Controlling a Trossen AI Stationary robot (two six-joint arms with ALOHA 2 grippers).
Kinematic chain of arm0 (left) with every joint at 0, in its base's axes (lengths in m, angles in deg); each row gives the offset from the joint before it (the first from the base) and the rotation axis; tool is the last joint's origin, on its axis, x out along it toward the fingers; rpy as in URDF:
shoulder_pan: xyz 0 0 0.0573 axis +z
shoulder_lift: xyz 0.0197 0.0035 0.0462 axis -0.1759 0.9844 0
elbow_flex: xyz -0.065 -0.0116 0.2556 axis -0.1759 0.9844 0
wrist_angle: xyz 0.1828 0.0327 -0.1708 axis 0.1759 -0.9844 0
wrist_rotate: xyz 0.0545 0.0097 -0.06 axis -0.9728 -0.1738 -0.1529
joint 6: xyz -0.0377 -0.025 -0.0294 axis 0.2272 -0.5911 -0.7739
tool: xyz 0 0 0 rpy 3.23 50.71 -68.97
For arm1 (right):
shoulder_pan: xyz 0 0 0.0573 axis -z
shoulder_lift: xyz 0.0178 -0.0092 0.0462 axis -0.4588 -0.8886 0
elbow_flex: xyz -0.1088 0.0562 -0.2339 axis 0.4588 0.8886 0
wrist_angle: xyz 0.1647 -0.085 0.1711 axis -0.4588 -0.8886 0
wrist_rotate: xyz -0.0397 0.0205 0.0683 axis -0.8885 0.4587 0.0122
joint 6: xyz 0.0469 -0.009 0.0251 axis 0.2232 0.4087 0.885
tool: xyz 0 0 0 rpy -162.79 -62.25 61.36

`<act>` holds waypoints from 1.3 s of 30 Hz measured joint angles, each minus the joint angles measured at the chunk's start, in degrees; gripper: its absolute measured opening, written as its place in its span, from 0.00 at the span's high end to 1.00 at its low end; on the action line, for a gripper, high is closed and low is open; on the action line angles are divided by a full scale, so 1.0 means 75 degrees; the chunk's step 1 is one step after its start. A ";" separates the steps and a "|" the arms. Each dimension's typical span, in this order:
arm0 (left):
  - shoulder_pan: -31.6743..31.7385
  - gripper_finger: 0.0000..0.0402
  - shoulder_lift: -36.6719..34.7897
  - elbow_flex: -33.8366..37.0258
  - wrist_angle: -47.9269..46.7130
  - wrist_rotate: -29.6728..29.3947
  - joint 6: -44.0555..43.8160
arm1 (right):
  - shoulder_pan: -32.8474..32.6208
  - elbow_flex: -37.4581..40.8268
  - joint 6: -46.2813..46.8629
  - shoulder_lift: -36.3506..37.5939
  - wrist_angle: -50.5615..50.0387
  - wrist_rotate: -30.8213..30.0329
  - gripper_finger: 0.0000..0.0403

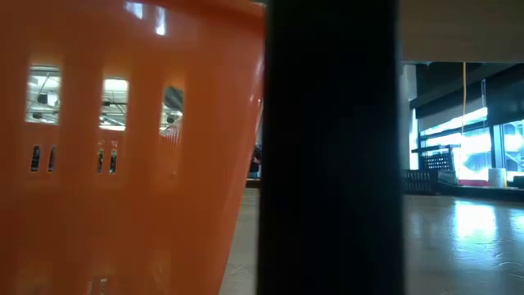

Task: Stack baskets on shelf by color
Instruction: Stack the green bin on the stacked green bins on the shelf

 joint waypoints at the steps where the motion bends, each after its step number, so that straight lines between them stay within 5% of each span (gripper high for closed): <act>1: 0.0000 0.73 0.0000 0.0000 0.0000 0.0000 0.0000 | 0.0000 0.0000 -0.0023 0.0000 -0.0012 -0.0001 0.99; 39: 0.0000 0.74 0.0006 0.0000 0.0064 -0.0029 0.0000 | 0.0000 0.0000 0.0401 0.0000 -0.0104 0.0006 0.84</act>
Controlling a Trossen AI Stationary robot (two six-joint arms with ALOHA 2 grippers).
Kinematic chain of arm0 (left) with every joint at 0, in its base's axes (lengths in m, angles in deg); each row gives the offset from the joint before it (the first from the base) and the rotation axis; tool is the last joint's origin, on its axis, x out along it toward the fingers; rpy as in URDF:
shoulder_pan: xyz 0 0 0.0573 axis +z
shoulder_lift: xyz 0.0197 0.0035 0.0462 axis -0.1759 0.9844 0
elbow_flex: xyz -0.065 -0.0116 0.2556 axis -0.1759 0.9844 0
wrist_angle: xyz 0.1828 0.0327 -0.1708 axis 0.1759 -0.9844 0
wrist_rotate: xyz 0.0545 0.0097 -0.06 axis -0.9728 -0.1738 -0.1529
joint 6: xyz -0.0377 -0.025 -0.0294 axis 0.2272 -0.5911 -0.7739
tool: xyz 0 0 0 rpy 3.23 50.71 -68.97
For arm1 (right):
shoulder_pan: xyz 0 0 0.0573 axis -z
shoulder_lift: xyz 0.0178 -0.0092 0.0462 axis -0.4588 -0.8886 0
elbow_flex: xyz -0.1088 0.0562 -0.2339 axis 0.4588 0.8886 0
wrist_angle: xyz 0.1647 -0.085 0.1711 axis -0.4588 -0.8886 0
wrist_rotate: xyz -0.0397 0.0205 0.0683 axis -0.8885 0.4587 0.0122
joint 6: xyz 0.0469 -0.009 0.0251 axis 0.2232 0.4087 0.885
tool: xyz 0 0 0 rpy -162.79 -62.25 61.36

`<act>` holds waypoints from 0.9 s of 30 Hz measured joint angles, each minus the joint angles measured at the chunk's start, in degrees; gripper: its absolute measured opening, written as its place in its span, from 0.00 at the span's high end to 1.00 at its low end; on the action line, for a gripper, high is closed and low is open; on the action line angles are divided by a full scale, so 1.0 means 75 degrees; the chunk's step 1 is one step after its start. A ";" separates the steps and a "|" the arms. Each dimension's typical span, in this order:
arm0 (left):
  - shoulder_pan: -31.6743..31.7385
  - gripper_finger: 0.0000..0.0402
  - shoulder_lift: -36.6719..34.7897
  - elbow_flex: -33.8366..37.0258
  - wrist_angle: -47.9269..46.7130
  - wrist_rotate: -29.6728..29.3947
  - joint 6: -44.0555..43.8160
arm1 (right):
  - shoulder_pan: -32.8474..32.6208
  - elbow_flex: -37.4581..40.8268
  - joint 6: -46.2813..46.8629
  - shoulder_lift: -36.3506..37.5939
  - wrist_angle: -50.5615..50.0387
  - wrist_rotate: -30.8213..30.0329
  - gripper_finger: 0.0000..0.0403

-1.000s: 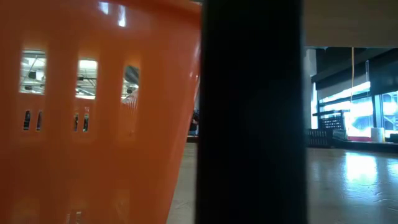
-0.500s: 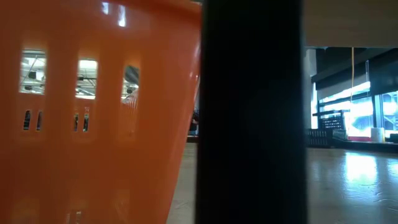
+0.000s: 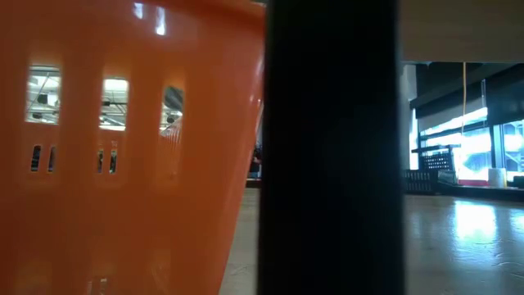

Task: Stack baskets on shelf by color
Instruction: Stack the green bin on the stacked green bins on the shelf

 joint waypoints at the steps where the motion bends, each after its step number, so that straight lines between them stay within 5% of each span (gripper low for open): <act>1: -0.0003 0.73 0.0000 0.0000 0.0000 0.0000 0.0000 | 0.0003 0.0000 0.0159 0.0000 -0.0098 -0.0002 0.85; 9: -0.0003 0.73 0.0029 -0.0003 0.0253 0.0038 -0.0006 | 0.0003 0.0000 0.1744 0.0017 -0.0268 -0.0217 0.99; 15: -0.0102 0.74 0.0204 -0.0017 0.0458 0.0458 0.0568 | 0.0003 0.0000 0.2729 -0.0001 -0.0264 -0.0664 1.00; 27: -0.0160 0.73 0.0245 -0.0003 0.0385 0.0472 0.0889 | 0.0029 0.0000 0.2780 -0.0449 -0.0213 -0.0663 0.89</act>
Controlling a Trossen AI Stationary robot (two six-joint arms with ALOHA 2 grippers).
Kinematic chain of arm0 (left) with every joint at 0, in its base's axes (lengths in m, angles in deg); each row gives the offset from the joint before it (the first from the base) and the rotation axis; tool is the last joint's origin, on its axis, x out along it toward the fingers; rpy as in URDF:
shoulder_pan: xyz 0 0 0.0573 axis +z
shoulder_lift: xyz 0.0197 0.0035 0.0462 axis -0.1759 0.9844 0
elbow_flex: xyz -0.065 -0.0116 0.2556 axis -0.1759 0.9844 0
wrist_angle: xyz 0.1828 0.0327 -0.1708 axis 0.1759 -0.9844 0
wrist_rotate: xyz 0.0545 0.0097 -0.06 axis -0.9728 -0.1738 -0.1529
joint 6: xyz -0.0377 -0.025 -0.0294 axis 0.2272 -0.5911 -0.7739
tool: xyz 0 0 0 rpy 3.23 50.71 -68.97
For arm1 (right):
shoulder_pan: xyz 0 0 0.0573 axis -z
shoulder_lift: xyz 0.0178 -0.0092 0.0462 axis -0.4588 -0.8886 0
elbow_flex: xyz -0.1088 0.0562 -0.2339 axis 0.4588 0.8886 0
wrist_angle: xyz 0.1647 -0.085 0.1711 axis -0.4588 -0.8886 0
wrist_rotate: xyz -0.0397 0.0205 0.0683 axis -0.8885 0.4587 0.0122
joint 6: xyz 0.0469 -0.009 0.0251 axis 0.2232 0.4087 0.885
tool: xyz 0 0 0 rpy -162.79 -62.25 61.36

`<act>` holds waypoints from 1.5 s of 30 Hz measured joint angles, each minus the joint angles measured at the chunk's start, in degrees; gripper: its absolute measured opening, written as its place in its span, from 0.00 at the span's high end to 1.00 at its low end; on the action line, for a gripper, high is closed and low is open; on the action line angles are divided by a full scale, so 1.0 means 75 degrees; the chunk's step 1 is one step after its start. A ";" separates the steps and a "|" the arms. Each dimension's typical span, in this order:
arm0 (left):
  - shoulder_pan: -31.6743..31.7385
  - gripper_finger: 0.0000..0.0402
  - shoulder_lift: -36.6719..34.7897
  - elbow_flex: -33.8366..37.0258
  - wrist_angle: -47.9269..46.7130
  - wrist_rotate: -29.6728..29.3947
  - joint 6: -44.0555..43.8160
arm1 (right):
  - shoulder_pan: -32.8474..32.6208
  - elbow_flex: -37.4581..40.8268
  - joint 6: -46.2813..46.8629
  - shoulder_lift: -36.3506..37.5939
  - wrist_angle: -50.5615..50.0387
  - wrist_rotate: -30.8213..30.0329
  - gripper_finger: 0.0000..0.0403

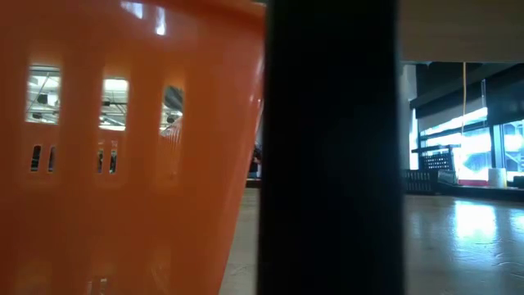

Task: Stack baskets on shelf by color
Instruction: Stack the green bin on the stacked green bins on the shelf

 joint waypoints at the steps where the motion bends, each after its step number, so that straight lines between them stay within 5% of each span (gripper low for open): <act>1: 0.0000 0.73 0.0000 0.0000 0.0001 0.0000 0.0000 | 0.0000 0.0000 -0.0016 0.0002 0.0000 -0.0001 0.87; 8: 0.0000 0.73 0.0000 0.0000 -0.0052 0.0000 0.0000 | -0.0015 -0.0064 -0.0060 0.0020 0.0008 0.0131 0.80; 14: 0.0009 0.74 0.0000 0.0000 -0.0050 0.0000 0.0058 | -0.0017 -0.0127 -0.0064 0.0019 -0.0408 0.1328 0.81; 21: 0.0009 0.74 -0.0003 0.0000 -0.0048 -0.0003 0.0059 | -0.0012 0.0009 -0.0437 -0.0006 -0.0364 0.0617 0.83; 45: 0.0009 0.74 -0.0012 0.0000 -0.0047 -0.0003 0.0055 | 0.0090 0.0015 -0.1007 -0.0376 -0.0361 0.0692 0.82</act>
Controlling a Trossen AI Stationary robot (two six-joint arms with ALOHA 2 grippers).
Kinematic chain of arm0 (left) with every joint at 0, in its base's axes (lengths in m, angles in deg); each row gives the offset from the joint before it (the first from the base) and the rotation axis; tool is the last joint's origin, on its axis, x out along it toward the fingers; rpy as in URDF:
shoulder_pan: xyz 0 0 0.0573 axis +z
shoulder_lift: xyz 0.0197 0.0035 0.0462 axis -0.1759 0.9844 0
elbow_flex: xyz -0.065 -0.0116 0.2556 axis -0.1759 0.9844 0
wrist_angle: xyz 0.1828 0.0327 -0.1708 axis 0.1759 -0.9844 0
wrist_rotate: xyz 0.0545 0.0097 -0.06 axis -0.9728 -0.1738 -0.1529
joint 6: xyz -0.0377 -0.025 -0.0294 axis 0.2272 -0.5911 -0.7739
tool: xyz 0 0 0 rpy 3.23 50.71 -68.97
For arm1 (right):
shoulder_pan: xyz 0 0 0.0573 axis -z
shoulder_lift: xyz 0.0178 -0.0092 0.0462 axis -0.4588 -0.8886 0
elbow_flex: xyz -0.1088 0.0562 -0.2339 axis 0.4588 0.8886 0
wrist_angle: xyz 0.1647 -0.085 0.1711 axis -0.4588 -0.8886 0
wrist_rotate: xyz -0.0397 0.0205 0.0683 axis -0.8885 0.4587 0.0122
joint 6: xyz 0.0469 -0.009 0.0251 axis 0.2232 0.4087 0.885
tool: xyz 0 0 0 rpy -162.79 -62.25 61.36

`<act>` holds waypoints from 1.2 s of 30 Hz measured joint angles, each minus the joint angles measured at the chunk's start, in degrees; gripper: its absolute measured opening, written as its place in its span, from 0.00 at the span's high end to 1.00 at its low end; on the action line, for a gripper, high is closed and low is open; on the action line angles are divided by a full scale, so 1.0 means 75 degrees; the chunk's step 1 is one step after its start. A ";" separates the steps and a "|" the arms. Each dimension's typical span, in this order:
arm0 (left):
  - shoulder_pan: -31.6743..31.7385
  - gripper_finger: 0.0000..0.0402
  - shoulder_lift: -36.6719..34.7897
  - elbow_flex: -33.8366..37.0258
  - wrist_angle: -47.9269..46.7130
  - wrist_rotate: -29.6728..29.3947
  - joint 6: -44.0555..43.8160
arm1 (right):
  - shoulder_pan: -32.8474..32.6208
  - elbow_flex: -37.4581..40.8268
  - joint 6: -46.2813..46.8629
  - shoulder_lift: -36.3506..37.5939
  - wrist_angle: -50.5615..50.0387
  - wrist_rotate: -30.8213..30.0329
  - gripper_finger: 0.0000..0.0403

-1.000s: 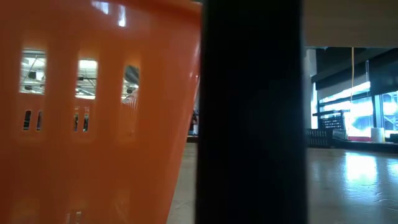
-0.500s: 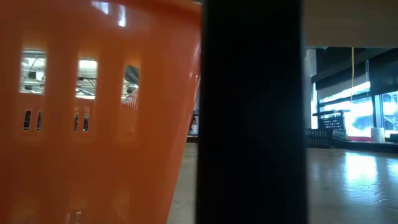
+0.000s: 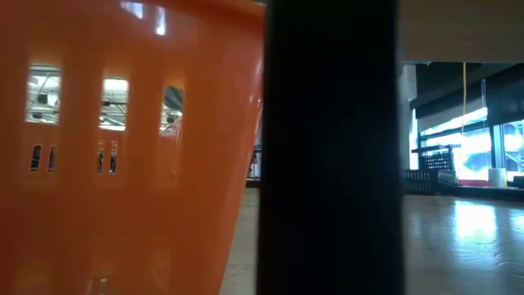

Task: Stack baskets on shelf by color
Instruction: Stack the green bin on the stacked green bins on the shelf

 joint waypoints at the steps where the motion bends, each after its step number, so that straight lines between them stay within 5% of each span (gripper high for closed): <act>1: 0.0000 0.74 0.0000 0.0000 0.0000 -0.0003 0.0003 | 0.0000 0.0000 0.0003 -0.0013 0.0003 0.0055 0.82; 21: 0.0000 0.73 0.0000 0.0000 0.0000 0.0000 0.0000 | 0.0000 0.0000 0.0181 -0.0276 -0.0006 0.0318 0.83; 28: 0.0000 0.73 0.0000 0.0000 0.0002 0.0000 0.0002 | 0.0000 0.0000 0.0131 -0.0274 -0.0003 0.0318 0.98; 36: 0.0000 0.73 0.0000 0.0000 0.0001 0.0000 0.0000 | 0.0000 0.0000 0.0145 -0.0274 -0.0003 0.0339 0.99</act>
